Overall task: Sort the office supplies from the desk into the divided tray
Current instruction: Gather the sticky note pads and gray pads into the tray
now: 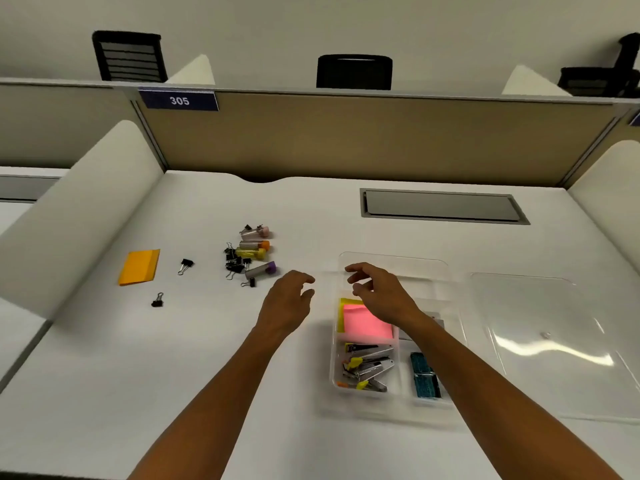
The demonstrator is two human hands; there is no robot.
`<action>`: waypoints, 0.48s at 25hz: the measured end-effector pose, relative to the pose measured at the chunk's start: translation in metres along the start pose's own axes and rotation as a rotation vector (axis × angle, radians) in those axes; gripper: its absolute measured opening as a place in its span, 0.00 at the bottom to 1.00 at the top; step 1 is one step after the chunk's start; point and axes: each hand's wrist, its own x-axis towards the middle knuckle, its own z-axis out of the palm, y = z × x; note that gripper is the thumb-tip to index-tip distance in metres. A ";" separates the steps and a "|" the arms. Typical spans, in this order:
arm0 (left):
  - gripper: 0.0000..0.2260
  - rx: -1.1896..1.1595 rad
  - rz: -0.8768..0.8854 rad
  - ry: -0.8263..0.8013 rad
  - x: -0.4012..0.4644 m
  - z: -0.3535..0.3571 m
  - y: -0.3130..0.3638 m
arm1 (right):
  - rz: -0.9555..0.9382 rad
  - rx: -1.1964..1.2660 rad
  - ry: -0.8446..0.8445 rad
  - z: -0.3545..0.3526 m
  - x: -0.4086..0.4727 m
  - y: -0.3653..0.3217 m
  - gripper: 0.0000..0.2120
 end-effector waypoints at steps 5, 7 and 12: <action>0.10 -0.013 -0.088 0.152 -0.009 -0.045 -0.051 | -0.046 -0.010 -0.079 0.042 0.020 -0.030 0.16; 0.09 -0.019 -0.118 0.213 -0.011 -0.064 -0.074 | -0.051 -0.024 -0.119 0.062 0.030 -0.042 0.15; 0.12 -0.049 -0.241 0.304 -0.004 -0.108 -0.133 | -0.062 -0.083 -0.183 0.105 0.058 -0.066 0.15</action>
